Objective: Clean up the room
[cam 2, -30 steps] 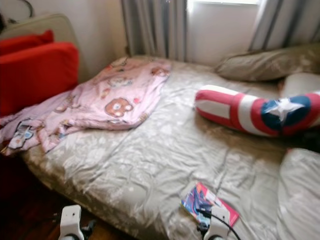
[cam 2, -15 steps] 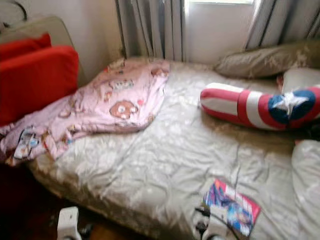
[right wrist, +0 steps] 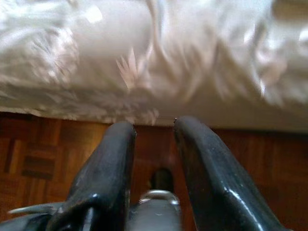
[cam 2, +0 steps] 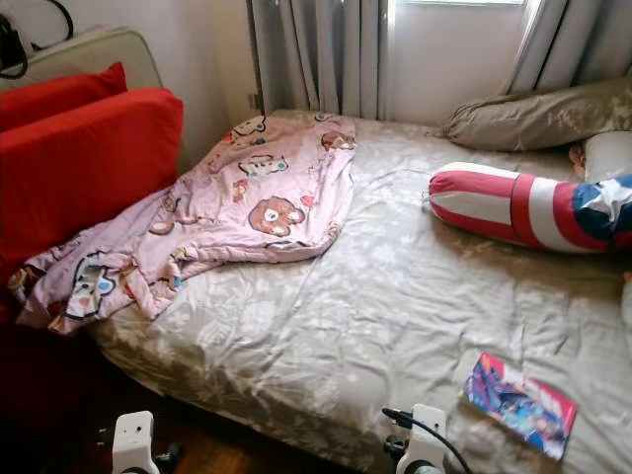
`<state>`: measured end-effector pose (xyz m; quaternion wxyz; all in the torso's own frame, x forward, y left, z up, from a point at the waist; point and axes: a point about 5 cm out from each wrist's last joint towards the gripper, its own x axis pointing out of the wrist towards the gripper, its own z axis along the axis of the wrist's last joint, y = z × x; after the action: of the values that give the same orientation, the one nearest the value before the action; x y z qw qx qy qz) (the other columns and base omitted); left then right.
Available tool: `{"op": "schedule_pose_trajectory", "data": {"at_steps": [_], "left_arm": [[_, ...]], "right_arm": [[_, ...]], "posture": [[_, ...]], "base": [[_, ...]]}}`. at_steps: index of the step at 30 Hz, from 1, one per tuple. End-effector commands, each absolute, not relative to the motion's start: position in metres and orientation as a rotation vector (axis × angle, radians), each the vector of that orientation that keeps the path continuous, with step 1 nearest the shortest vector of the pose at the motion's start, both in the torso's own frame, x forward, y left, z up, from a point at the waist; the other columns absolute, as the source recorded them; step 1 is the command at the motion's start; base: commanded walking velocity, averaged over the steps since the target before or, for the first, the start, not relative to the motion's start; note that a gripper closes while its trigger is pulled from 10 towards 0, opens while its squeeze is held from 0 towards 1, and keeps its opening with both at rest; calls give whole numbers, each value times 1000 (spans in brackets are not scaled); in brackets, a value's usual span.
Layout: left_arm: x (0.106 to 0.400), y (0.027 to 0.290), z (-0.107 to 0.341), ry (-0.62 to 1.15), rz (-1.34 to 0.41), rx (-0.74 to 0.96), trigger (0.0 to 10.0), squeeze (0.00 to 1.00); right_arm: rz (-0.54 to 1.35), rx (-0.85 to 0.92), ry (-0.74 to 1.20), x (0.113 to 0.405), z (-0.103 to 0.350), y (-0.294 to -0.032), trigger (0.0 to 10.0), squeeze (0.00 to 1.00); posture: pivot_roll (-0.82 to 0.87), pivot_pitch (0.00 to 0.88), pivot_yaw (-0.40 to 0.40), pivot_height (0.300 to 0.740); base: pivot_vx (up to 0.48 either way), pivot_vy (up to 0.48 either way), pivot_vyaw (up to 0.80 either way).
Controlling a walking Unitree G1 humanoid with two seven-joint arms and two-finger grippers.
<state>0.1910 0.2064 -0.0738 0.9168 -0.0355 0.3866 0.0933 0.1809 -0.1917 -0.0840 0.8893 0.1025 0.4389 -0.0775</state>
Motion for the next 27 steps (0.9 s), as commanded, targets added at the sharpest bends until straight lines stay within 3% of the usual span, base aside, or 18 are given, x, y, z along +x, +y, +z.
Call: {"op": "schedule_pose_trajectory", "data": {"at_steps": [1, 21, 22, 23, 27], "left_arm": [[190, 212, -74, 805, 203, -62, 10000, 0], [187, 211, -75, 809, 205, -67, 10000, 0], [186, 211, -75, 809, 206, -68, 10000, 0], [186, 211, -76, 810, 206, -68, 10000, 0], [185, 211, -76, 808, 209, -69, 10000, 0]], "right_arm": [[-154, 220, 906, 184, -83, -188, 10000, 0], [-104, 168, 942, 179, -86, -186, 10000, 0], [-103, 164, 943, 179, -86, -186, 10000, 251], [-104, 163, 944, 178, -86, -186, 10000, 1000], [-114, 167, 948, 176, -87, -186, 10000, 1000]], "posture": [[48, 0, 42, 739], [47, 0, 42, 739], [47, 0, 42, 739], [46, 0, 43, 739], [48, 0, 44, 739]], "base": [[0, 480, 0], [0, 480, 0], [0, 480, 0], [0, 480, 0], [0, 414, 0]]}}
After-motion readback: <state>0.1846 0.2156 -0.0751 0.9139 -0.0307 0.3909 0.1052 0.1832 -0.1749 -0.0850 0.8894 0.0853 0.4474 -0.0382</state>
